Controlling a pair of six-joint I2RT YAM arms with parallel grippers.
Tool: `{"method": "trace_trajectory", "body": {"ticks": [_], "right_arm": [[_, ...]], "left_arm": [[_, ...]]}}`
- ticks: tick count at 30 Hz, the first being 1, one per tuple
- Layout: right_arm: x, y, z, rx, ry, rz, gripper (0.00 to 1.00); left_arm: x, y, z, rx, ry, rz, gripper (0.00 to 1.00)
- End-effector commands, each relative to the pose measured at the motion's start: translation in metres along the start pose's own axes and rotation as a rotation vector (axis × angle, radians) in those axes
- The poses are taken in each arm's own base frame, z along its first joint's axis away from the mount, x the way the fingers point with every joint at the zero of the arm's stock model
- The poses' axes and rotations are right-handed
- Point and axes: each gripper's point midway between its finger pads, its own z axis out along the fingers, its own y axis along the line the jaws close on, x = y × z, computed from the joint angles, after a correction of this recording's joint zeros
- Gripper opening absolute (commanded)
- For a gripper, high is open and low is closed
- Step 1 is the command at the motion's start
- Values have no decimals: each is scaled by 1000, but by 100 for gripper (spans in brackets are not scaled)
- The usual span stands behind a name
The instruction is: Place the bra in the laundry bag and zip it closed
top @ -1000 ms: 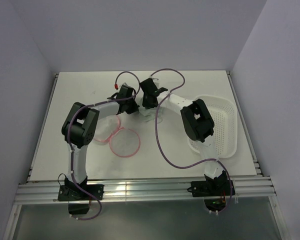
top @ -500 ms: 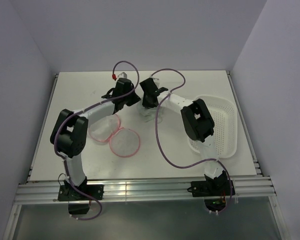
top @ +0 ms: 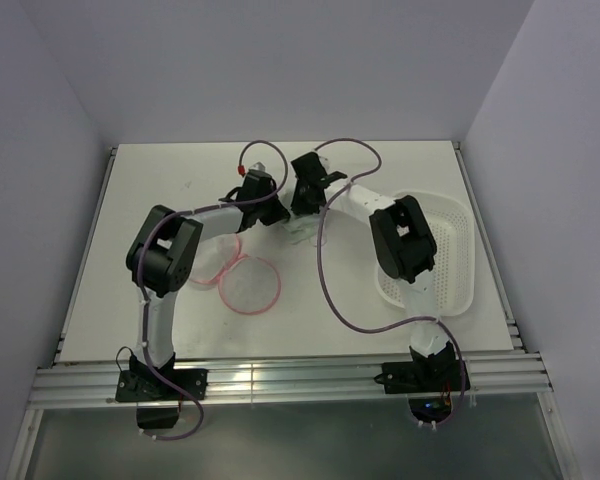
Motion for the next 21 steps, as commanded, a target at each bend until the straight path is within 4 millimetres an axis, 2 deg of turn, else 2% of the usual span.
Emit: {"method": "trace_trajectory", "body": {"ticks": [1, 6, 7, 9, 10, 13, 17, 21], "right_arm": [[-34, 8, -48, -79, -75, 53, 21], [-50, -17, -73, -99, -107, 101, 26], [-52, -21, -81, -112, -129, 110, 32], [-54, -27, -87, -116, -147, 112, 38], [-53, -32, -90, -112, -150, 112, 44], [-47, -42, -86, -97, -136, 113, 54], [-36, -48, -80, -126, -108, 131, 61], [-30, -46, -70, -171, -69, 152, 66]], "left_arm": [[-11, -19, 6, 41, -19, 6, 0], [-6, -6, 13, -29, 12, 6, 0], [-5, -4, 15, -36, 15, 6, 0], [-4, -2, 17, -41, 21, 4, 0], [-3, -1, 18, -43, 23, 0, 0], [-1, 1, 18, -46, 30, -4, 0], [1, 2, 18, -43, 33, -1, 0], [2, 2, 18, -43, 39, 1, 0]]}}
